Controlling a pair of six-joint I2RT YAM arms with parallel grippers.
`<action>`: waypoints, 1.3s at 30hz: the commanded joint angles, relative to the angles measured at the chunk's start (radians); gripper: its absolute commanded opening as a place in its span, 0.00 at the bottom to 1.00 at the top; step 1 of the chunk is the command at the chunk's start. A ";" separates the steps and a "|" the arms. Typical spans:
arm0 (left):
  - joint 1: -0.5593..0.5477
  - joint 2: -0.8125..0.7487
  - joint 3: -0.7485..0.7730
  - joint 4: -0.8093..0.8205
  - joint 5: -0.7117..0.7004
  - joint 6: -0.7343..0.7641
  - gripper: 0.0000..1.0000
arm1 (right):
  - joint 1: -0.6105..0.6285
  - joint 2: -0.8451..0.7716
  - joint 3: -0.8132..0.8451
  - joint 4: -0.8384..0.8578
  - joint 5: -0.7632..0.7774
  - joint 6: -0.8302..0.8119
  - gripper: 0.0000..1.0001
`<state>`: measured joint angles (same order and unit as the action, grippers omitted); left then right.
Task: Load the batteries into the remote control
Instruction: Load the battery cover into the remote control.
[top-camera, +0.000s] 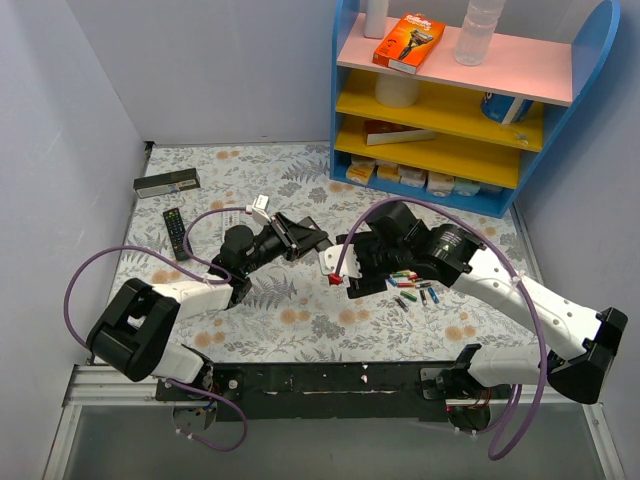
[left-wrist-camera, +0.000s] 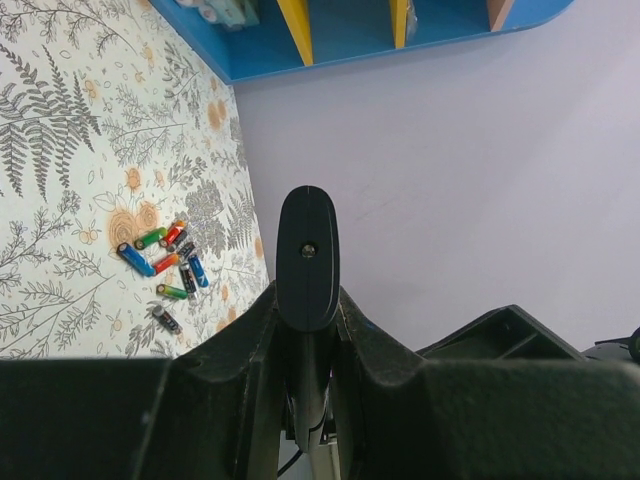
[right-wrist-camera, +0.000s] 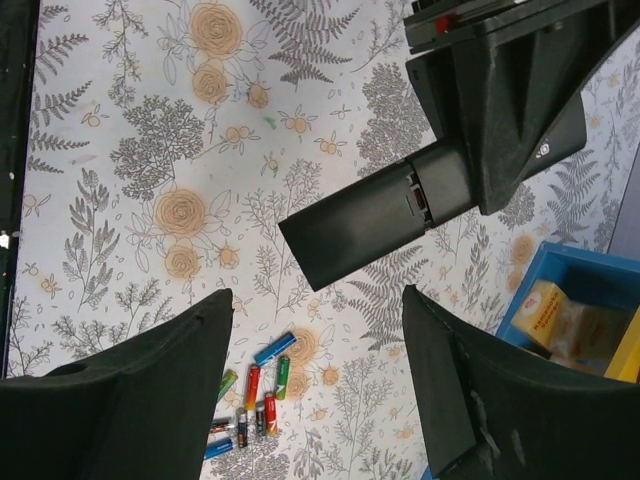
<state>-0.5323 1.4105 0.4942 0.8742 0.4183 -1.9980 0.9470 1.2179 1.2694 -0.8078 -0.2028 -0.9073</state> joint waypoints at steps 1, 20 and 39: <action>-0.005 -0.048 0.041 -0.017 0.034 -0.176 0.00 | 0.019 -0.008 -0.011 0.038 -0.035 -0.056 0.75; -0.005 -0.053 0.064 -0.020 0.094 -0.176 0.00 | 0.044 0.051 -0.027 0.065 -0.030 -0.070 0.73; -0.005 -0.041 0.099 0.012 0.154 -0.188 0.00 | 0.045 0.078 -0.067 0.111 0.020 -0.074 0.66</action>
<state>-0.5323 1.4078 0.5400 0.8349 0.5316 -1.9942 0.9886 1.2892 1.2274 -0.7227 -0.1986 -0.9569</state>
